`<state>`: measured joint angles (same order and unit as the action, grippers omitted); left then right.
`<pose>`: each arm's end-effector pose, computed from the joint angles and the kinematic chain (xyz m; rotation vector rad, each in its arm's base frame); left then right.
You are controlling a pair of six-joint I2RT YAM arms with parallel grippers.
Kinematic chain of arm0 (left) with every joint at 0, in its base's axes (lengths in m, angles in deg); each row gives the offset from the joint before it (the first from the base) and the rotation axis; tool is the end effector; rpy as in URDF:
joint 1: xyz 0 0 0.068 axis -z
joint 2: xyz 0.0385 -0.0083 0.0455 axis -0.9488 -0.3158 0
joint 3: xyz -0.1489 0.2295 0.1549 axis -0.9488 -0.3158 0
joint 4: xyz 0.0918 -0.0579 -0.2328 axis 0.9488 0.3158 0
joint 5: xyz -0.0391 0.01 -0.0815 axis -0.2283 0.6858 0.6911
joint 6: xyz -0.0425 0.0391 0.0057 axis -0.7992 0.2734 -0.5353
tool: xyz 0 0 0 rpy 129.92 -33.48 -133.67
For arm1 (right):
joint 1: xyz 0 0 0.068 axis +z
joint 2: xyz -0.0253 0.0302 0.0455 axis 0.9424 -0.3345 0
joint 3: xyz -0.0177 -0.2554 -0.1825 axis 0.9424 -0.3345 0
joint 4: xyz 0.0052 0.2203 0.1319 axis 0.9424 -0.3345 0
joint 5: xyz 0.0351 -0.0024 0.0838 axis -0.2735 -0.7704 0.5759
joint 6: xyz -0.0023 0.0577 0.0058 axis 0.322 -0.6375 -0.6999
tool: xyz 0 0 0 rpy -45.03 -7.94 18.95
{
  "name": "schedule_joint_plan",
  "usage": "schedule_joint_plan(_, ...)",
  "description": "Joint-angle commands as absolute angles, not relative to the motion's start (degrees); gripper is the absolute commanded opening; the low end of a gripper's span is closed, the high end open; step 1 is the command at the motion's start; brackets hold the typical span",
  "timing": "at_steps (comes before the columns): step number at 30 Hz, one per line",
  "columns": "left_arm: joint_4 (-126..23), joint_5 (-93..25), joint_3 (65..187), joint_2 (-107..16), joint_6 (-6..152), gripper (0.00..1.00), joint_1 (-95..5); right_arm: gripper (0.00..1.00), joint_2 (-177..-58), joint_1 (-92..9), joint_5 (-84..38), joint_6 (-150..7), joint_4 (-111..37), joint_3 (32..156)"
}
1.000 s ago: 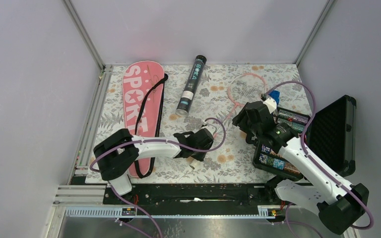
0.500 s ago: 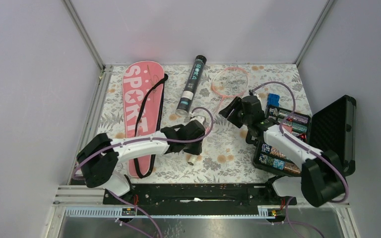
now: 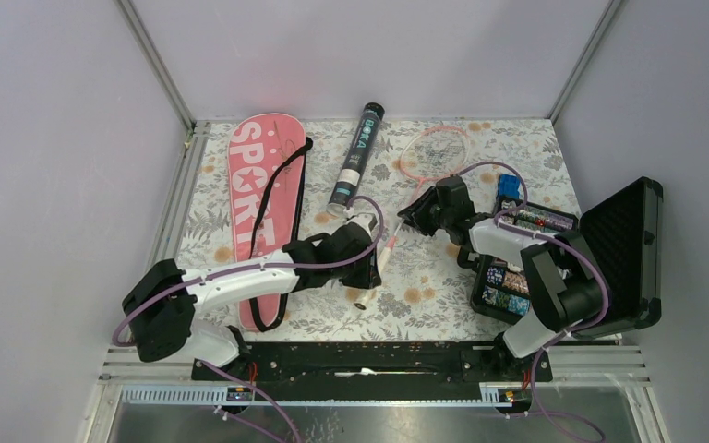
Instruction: Pack up the badminton gear
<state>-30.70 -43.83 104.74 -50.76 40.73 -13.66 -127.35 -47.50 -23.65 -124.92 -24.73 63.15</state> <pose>0.1528 -0.2418 0.2603 0.3079 2.5565 -0.7219 0.3016 0.1337 0.2246 0.6631 2.2305 0.9311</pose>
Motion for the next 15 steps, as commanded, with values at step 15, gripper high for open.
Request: schedule_joint_plan(15,-35.0,-42.5,106.2,-43.6,42.1,0.39,-13.5,0.0,-122.5,-47.9,-21.7,-125.1,-18.4,62.1)
